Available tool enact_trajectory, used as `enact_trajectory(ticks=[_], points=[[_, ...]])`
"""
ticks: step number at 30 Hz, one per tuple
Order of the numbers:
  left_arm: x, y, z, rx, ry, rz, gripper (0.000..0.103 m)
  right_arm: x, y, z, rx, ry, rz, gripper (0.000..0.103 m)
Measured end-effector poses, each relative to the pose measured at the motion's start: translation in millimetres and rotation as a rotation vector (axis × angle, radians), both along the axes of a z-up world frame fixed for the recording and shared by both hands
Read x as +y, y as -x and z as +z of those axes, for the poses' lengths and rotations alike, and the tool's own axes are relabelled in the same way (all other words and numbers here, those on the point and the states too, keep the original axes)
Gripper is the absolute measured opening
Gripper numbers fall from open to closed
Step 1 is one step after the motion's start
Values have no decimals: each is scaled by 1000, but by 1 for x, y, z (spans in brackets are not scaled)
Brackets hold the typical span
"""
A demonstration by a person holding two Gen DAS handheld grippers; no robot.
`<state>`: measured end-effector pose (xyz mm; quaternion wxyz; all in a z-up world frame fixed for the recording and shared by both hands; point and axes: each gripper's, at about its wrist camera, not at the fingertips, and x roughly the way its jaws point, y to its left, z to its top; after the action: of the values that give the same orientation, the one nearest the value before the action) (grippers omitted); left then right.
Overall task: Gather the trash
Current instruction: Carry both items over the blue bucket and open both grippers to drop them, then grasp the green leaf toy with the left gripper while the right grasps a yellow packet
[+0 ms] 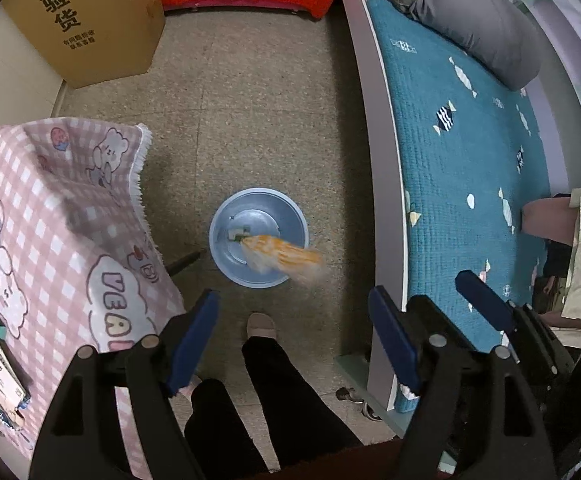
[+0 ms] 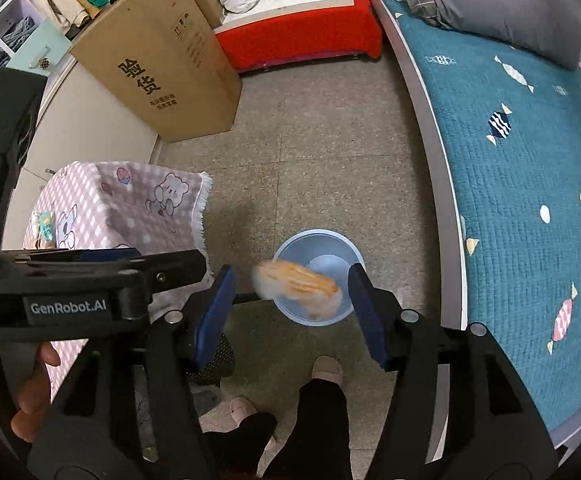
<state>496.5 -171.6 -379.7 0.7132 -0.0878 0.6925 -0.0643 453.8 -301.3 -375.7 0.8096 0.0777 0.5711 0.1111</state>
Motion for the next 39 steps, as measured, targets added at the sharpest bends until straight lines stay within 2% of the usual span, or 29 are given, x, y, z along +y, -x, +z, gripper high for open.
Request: enact_trajectory(ticks=[5,10,17,23,33,39], points=[[18,13,14,-32,3,33,76,10,6,7,-8,-5,7,62],[58,36,32,-69,15,107,77,38,15,19,-29,-11,46,63],[147,95,60,-153,7,215,77,122,40,39,-75,-28,126,64],[243,138,80,-211,-51,269,77,207,66,48,-95,-48,176,64],[378,184,81,-252,-188,347,77,319,93,49,-105,-60,226,64],[436,190,56,-218,-209,385,77,362,94,43,-98,-49,245,64]])
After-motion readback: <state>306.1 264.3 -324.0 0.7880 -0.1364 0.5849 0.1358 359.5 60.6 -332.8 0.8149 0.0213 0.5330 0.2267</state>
